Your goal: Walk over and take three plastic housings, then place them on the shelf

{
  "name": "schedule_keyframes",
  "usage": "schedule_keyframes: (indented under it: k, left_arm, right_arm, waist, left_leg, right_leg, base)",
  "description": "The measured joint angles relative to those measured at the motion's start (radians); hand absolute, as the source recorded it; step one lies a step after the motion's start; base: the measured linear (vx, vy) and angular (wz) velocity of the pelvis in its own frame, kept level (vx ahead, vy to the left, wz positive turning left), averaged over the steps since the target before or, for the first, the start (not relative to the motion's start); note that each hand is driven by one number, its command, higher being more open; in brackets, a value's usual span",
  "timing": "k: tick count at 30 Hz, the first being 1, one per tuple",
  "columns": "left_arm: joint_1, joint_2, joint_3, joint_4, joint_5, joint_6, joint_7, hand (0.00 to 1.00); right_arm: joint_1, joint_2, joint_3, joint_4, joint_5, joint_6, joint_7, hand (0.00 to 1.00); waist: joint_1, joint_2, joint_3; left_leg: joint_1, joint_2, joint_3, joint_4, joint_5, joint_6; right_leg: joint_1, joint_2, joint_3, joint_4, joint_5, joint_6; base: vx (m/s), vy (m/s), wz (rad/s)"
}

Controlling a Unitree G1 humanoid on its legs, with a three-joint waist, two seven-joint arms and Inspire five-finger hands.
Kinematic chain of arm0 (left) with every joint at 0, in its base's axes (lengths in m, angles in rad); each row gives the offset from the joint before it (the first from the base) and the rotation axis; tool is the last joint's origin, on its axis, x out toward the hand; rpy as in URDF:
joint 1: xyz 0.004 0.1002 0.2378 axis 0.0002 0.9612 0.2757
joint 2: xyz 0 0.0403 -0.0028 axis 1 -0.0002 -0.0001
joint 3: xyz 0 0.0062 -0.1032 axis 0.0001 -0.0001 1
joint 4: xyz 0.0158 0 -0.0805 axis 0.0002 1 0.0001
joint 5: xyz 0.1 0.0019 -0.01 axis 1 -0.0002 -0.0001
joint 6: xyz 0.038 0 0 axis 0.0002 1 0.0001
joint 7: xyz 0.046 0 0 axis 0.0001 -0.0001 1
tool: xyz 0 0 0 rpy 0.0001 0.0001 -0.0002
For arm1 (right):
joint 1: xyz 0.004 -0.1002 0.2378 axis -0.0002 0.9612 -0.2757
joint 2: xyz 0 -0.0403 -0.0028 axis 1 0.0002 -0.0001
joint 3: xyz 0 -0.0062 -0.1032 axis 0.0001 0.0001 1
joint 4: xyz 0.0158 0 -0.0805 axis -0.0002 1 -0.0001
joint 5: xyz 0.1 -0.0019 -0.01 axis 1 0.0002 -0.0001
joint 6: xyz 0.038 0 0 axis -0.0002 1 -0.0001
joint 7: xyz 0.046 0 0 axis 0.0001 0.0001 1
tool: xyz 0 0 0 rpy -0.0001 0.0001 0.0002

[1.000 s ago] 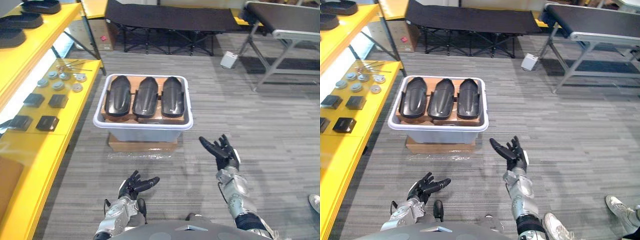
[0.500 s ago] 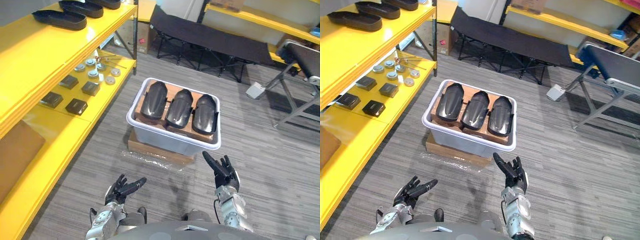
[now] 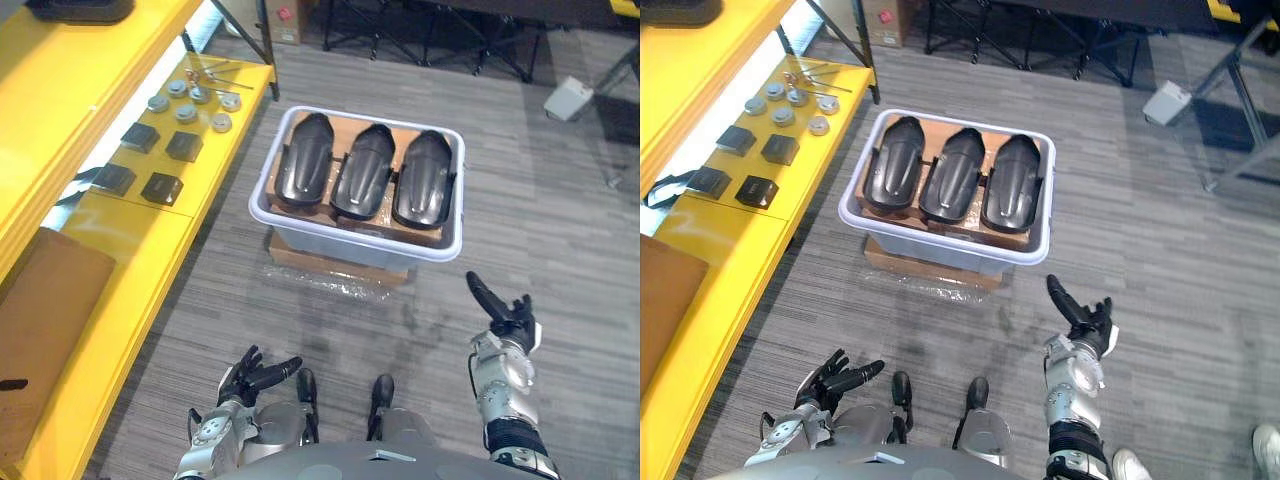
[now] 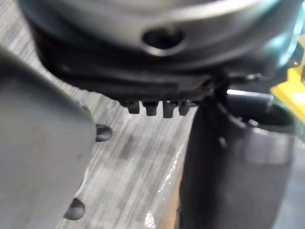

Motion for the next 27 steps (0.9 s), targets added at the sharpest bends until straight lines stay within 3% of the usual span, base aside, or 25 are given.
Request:
schedule_keyframes:
  k: [4,7,9,14,18,22,27]
  left_arm:
    - [-0.062,0.026,0.001,-0.005,-0.013,0.005,0.019,1.00]
    - [-0.110,0.017,0.003,-0.005,-0.021,0.012,0.026,1.00]
    - [-0.142,0.009,0.005,-0.004,-0.025,0.011,0.028,1.00]
    - [-0.158,0.003,0.010,0.021,-0.061,-0.007,0.028,1.00]
    - [-0.183,-0.006,0.009,0.100,-0.066,-0.007,0.027,1.00]
    - [-0.184,-0.016,0.008,0.125,-0.092,-0.009,0.023,1.00]
    - [-0.185,-0.021,0.004,0.137,-0.108,-0.012,-0.016,1.00]
  right_arm:
    - [-0.057,-0.055,-0.031,-0.008,-0.001,-0.002,-0.005,1.00]
    - [-0.149,-0.150,-0.040,0.026,-0.009,0.030,-0.002,1.00]
    - [-0.263,-0.247,-0.035,0.102,-0.042,0.047,0.013,1.00]
    - [-0.462,-0.424,0.052,0.258,-0.084,0.069,0.030,1.00]
    - [-0.651,-0.581,0.164,0.366,-0.085,0.086,0.027,1.00]
    - [-0.764,-0.657,0.242,0.422,-0.120,0.098,0.018,1.00]
    - [-0.866,-0.716,0.307,0.441,-0.157,0.119,0.017,1.00]
  waist:
    - [-0.005,-0.024,0.084]
    - [-0.008,-0.012,0.145]
    - [-0.004,0.005,0.181]
    - [0.006,0.032,0.207]
    - [0.011,0.088,0.230]
    - [0.031,0.122,0.242]
    - [0.032,0.143,0.247]
  left_leg:
    - [-0.039,-0.005,0.043,0.016,0.011,0.018]
    - [-0.079,-0.001,0.048,0.083,-0.018,0.033]
    - [-0.121,0.006,0.048,0.135,-0.035,0.037]
    - [-0.177,0.005,0.025,0.161,-0.029,0.047]
    - [-0.228,-0.002,0.003,0.168,-0.004,0.056]
    - [-0.244,-0.010,0.001,0.159,0.012,0.062]
    - [-0.252,-0.027,-0.009,0.120,0.046,0.066]
  right_leg:
    - [-0.058,-0.003,0.043,0.004,0.023,0.004]
    - [-0.071,-0.006,0.046,0.002,0.050,-0.003]
    - [-0.088,-0.007,0.043,0.000,0.070,-0.008]
    - [-0.122,-0.009,0.026,0.004,0.073,-0.011]
    - [-0.171,-0.019,0.001,0.029,0.070,-0.017]
    - [-0.205,-0.030,0.000,0.063,0.062,-0.025]
    - [-0.247,-0.049,-0.007,0.106,0.050,-0.028]
  base:
    - [-0.02,0.024,-0.29]
    - [-0.02,0.041,-0.08]
    - [-0.07,0.047,0.00]
    - [-0.05,0.001,0.14]
    - [-0.05,-0.007,0.17]
    - [-0.01,0.001,0.03]
    - [0.00,0.010,0.10]
